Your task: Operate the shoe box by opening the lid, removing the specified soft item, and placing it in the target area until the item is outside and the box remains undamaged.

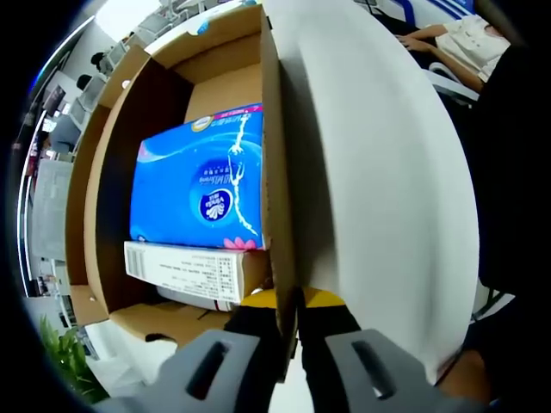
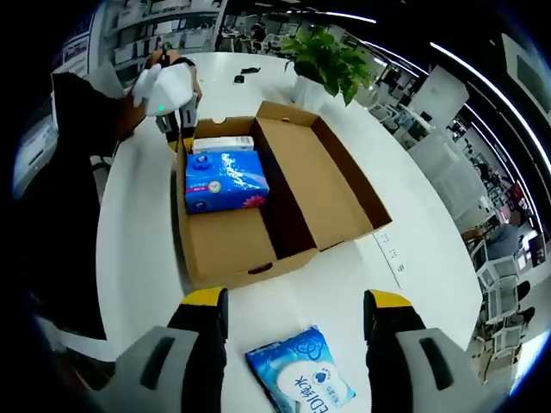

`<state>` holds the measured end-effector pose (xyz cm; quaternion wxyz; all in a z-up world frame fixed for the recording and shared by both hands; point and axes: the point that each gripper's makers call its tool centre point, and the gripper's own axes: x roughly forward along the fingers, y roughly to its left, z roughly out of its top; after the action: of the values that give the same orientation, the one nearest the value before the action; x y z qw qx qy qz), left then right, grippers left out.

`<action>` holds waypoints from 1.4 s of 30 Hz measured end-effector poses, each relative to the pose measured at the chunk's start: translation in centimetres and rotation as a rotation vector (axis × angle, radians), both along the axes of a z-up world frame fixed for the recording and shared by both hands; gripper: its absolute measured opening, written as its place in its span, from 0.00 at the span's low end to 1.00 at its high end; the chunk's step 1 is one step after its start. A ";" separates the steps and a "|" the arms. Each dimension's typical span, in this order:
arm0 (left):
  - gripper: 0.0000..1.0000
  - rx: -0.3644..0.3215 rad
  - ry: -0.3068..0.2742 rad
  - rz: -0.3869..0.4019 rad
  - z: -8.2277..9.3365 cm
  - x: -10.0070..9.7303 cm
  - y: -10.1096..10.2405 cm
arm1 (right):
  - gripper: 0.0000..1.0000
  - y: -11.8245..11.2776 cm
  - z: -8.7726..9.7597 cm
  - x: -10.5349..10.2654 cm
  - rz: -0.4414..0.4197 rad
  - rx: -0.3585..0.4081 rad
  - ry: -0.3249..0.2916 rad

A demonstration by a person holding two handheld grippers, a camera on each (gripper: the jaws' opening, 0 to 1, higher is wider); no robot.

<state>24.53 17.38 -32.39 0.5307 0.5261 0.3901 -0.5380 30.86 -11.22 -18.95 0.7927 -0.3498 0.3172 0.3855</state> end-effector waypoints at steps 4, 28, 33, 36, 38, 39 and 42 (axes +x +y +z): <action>0.04 0.003 0.000 -0.001 0.0 -0.1 0.0 | 0.65 1.5 0.2 0.0 0.005 0.010 -0.002; 0.04 -0.005 0.000 -0.008 0.0 -0.1 -0.1 | 0.65 9.5 -0.2 1.2 0.212 -0.042 -0.032; 0.04 -0.022 0.013 -0.008 0.0 -0.3 -0.2 | 0.64 11.2 -2.6 0.9 0.250 -0.066 0.009; 0.04 -0.025 0.016 -0.008 0.1 -0.3 -0.3 | 0.64 11.6 -2.9 0.8 0.260 -0.072 0.022; 0.04 -0.024 0.017 -0.008 0.1 -0.3 -0.3 | 0.64 12.0 -3.0 0.7 0.238 -0.065 0.042; 0.04 -0.023 0.017 -0.008 0.0 -0.3 -0.3 | 0.64 12.1 -3.0 0.7 0.235 -0.061 0.044; 0.04 -0.024 0.018 -0.007 0.1 -0.3 -0.3 | 0.65 12.9 -3.5 0.4 0.159 0.002 0.105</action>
<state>24.27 17.04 -32.33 0.5315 0.5163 0.3864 -0.5492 31.30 1.68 -22.42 0.7422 -0.3525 0.3290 0.4654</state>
